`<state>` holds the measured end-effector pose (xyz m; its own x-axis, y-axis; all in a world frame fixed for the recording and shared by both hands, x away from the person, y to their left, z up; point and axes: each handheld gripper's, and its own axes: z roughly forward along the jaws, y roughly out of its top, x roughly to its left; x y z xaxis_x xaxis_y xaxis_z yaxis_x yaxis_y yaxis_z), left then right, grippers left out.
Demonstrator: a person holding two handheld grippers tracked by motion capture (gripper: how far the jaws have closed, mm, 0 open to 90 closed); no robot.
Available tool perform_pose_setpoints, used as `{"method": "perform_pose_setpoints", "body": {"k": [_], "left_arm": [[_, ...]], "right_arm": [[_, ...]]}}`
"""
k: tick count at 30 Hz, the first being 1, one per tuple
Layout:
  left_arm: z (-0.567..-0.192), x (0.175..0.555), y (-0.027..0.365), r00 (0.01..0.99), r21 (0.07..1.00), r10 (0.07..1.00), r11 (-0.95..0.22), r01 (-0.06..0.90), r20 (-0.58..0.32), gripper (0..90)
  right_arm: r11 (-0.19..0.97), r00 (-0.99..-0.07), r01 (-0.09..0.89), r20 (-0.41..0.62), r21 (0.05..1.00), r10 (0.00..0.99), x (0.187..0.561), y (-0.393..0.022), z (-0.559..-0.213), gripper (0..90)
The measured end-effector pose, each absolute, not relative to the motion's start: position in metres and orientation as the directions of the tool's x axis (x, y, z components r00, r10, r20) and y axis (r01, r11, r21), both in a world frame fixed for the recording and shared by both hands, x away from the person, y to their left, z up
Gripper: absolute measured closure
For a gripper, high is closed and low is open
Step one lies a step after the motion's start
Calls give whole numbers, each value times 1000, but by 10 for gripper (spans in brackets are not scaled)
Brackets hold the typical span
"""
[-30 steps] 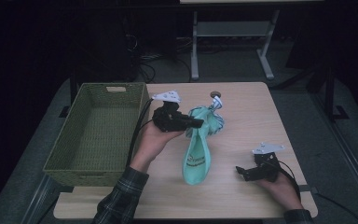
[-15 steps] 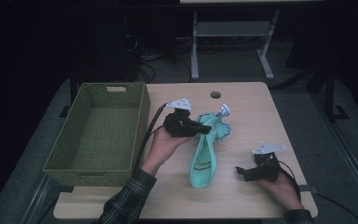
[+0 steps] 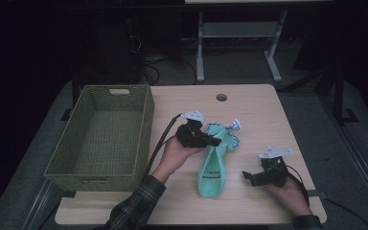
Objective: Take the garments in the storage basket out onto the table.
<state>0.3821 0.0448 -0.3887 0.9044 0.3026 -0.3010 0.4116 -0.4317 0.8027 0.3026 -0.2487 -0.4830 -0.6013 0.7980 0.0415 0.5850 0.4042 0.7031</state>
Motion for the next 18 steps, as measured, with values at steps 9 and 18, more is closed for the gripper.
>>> {"method": "perform_pose_setpoints", "body": {"k": [9,18], "left_arm": [[-409,385,40,894,770,318,-464,438,-317,816],[-431,382,28,898,724,331,-538,432,-290,813]], "right_arm": [[405,-602,584,41,703,797,303,-249,-483,23],[406,-603,584,41,703,797,303,-249,-483,23]]}}
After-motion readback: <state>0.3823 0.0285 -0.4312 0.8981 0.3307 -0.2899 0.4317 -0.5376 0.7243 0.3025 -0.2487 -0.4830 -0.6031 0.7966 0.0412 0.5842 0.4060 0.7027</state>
